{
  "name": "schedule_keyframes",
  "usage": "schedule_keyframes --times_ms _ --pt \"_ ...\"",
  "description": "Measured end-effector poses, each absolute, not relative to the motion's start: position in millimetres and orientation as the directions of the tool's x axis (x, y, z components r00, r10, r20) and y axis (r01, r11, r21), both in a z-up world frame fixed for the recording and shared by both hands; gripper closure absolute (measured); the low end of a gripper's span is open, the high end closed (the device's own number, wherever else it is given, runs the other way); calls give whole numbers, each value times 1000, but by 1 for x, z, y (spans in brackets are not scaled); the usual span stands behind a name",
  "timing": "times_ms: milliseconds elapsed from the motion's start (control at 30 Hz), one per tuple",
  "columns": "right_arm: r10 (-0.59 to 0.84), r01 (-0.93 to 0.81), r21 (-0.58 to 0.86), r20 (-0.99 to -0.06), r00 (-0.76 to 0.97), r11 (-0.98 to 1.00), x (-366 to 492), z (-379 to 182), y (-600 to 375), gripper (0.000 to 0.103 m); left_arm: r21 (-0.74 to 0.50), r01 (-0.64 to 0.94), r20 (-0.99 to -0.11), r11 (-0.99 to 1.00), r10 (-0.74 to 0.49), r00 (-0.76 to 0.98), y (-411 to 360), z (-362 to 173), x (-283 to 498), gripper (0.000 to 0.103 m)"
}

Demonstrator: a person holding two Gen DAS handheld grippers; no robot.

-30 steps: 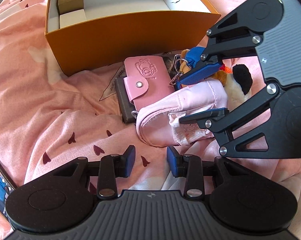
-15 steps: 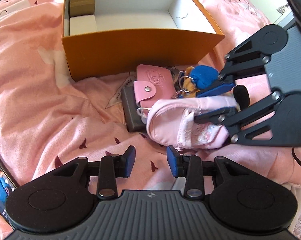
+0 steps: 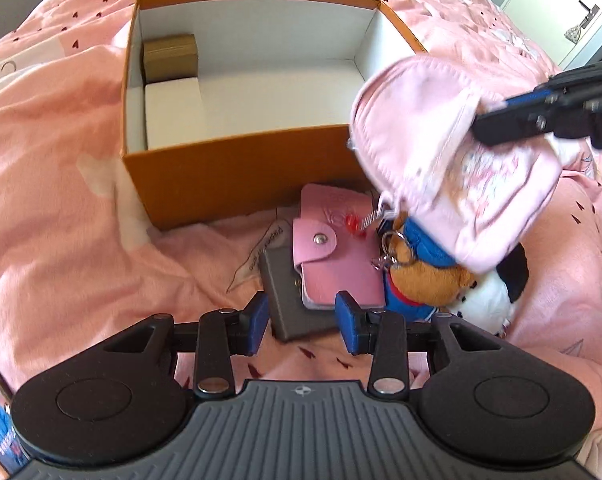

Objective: Organize objects
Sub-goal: 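Grasp the pink backpack with the right gripper while the left gripper reaches the pink wallet, then grasp the pink wallet with the left gripper while the right gripper carries the backpack over the box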

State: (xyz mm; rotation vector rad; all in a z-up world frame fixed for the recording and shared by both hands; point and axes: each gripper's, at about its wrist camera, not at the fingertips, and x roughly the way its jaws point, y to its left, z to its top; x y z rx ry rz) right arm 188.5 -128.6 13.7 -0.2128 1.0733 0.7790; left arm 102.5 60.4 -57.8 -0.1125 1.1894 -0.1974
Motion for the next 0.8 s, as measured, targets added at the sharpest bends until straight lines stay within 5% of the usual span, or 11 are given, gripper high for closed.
schedule_keyframes --times_ms 400,633,800 --pt "494 -469 264 -727 477 843 221 29 -184 77 -183 109 -918 977 -210 338 45 -99 154 42" --pt "486 -422 293 -726 485 858 242 10 -192 77 -226 111 -924 968 -250 291 41 -113 170 41" --pt "504 -403 332 -727 467 853 254 -3 -196 77 -288 78 -918 955 -298 262 43 -119 174 51"
